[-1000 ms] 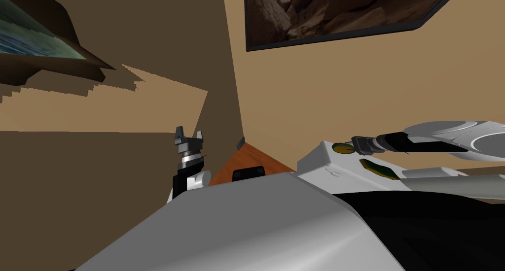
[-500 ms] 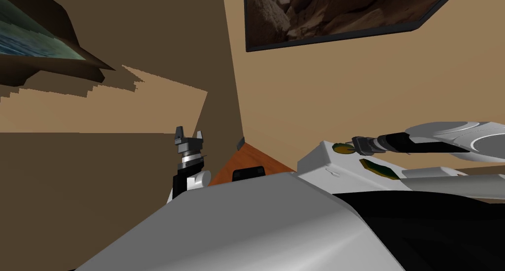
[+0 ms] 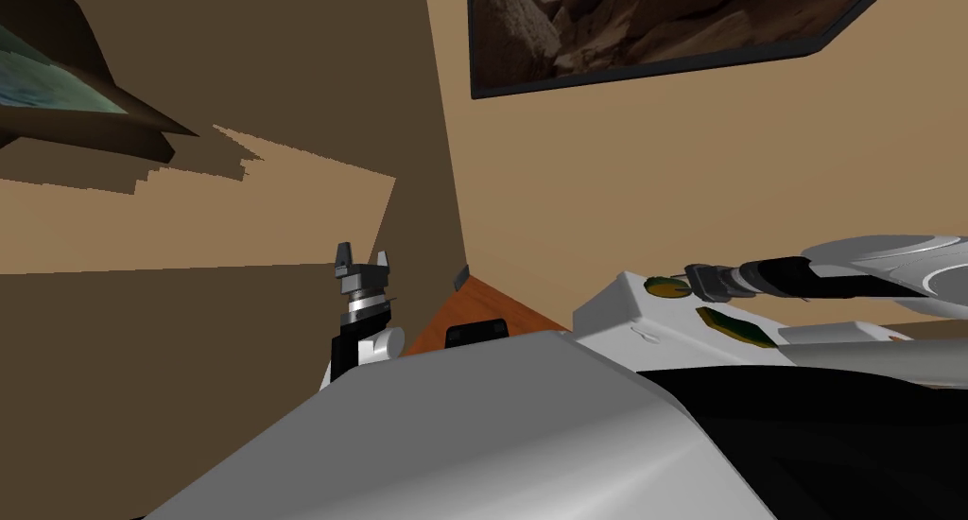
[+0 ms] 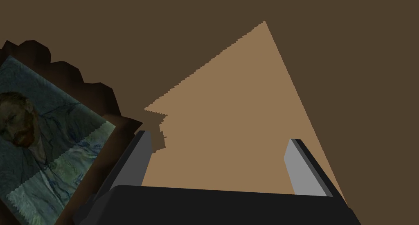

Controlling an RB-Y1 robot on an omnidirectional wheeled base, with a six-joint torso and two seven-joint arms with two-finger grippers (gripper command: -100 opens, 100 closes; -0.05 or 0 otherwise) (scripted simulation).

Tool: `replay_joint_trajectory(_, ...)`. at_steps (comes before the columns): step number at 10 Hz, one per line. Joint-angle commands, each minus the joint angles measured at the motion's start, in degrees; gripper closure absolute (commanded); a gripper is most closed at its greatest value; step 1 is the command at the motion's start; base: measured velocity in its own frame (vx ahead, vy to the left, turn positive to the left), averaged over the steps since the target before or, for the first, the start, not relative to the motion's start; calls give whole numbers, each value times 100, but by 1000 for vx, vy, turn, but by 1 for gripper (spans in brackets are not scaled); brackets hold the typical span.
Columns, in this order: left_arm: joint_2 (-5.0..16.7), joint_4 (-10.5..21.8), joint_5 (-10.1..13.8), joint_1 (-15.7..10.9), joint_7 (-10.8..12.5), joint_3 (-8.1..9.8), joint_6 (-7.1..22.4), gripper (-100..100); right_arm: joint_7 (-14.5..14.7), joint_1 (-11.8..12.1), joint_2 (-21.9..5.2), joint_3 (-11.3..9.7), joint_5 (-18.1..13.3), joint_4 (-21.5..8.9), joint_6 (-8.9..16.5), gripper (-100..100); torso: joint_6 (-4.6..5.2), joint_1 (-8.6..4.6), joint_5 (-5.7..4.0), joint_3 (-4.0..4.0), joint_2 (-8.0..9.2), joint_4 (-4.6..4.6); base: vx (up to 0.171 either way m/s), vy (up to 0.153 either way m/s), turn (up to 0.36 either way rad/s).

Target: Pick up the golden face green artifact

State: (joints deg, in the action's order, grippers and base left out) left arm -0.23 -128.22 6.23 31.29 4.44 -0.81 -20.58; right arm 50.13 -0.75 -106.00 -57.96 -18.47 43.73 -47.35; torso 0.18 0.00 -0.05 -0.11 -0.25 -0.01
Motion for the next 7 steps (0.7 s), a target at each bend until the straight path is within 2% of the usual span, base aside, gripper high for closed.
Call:
replay_joint_trajectory(1,0,0,0,0,0,0,0,0,109,-29,64,-18,21,-214,-131,100,0,0,0,0,0,0,46,32,-31)
replay_joint_trajectory(2,0,0,0,0,0,0,0,0,262,-53,138,-55,98,-375,-294,100,-4,0,2,2,4,0,37,32,-31)
replay_joint_trajectory(3,0,0,0,0,0,0,0,0,262,-53,138,-55,98,-449,-294,100,-2,1,2,4,7,1,31,22,-22)
replay_joint_trajectory(6,0,0,0,0,0,0,0,0,719,-122,360,-167,326,-1056,-782,100,2,4,5,4,6,2,63,32,-56)
replay_joint_trajectory(7,0,0,0,0,0,0,0,0,719,-122,360,-167,326,-1154,-782,100,-1,7,6,-2,-4,0,63,35,-14)
